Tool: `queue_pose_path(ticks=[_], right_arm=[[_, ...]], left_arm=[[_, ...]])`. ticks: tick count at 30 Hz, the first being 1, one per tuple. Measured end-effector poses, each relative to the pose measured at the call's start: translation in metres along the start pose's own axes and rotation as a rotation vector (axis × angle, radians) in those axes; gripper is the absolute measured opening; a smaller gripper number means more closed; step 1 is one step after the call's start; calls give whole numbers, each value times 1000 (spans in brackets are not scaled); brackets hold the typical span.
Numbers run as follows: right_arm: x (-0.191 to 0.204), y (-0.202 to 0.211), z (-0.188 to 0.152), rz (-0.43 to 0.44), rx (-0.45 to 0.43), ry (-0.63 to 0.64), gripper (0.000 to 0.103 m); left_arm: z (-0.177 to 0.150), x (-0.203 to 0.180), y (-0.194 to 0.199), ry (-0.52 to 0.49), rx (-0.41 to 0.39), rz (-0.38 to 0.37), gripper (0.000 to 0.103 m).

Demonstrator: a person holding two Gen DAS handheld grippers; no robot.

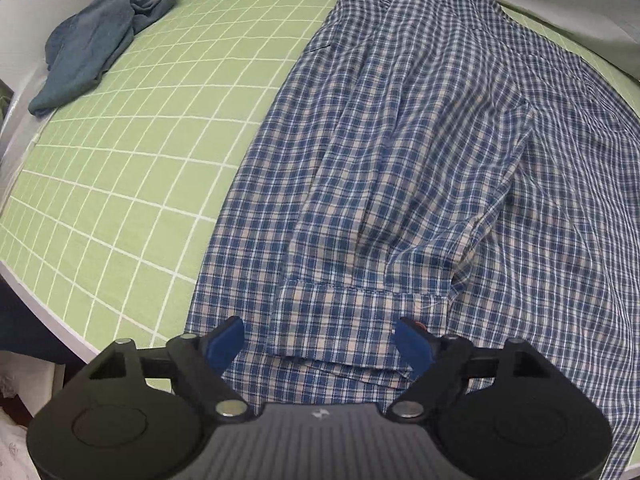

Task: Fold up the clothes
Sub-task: 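Grasp the buttoned sleeve cuff with the right tool and lift it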

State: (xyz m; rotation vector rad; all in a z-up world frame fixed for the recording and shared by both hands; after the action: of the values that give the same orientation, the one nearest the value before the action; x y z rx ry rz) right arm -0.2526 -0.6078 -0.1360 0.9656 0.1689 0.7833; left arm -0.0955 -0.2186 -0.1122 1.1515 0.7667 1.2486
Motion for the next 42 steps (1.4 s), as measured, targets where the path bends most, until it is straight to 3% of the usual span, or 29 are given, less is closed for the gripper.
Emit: queue_pose_path(ticks=[3, 7, 13, 22, 28, 33, 35, 36, 39, 42], right_arm=[[-20, -12, 14, -30, -14, -59, 103], [-52, -23, 33, -150, -41, -160, 103], [-97, -40, 54, -199, -91, -291, 103], [-121, -64, 89, -191, -114, -320, 103], [-115, -81, 99, -292, -69, -198, 103], [-113, -80, 96, -273, -79, -151, 103], [-111, -77, 96, -252, -84, -124, 95], [-110, -75, 96, -238, -88, -107, 82], [-98, -65, 99, -160, -81, -56, 21], [-74, -46, 97, -164, -141, 30, 16]], left_arm=[[-1, 1, 5, 28, 1, 36, 87], [-2, 3, 13, 82, -17, 57, 88], [0, 7, 29, 116, -92, 47, 90], [2, -4, 33, 72, -107, 8, 91], [-1, -2, 30, 52, -103, -1, 91], [-7, 5, 34, 29, -130, -23, 91], [-9, 8, 35, 18, -140, -29, 91], [-10, 11, 34, 12, -143, -32, 91], [-9, 21, 32, 0, -150, -49, 91], [-3, 31, 29, -5, -156, -76, 91]])
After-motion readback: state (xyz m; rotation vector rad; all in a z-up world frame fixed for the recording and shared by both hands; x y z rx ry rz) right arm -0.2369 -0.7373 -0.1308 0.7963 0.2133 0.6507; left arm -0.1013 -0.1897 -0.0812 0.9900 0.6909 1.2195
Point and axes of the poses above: each gripper's, at about its wrist camera, not at the fingertips, and y roughly against the way its jaws point, x to its left, z to its top, the point moved 2 cm from there along -y, roughly the way its jaws point, and after that the axes turned 6 degrees about -y, right-handed, at the moved point
